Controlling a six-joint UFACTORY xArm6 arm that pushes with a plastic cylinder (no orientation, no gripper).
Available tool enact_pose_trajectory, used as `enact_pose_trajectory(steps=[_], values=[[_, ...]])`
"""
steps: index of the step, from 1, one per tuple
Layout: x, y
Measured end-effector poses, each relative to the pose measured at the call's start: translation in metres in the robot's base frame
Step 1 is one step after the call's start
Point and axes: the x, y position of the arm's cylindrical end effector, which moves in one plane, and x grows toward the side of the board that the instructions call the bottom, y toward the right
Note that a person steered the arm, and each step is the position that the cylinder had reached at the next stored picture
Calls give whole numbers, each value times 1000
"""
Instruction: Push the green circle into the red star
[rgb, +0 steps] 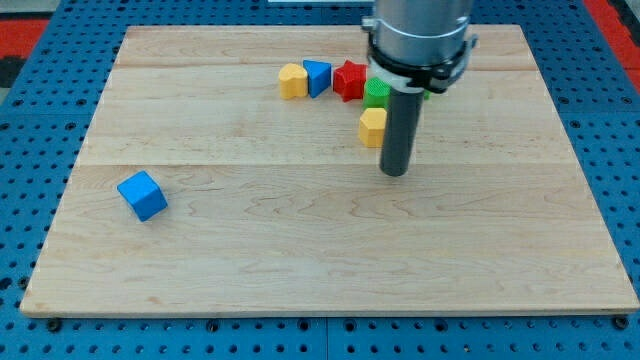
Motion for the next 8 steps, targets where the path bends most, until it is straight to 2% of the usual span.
enact_pose_trajectory(steps=[2,3,5,6,8], values=[[-43,-43],[-36,-35],[-43,64],[-72,64],[-80,13]])
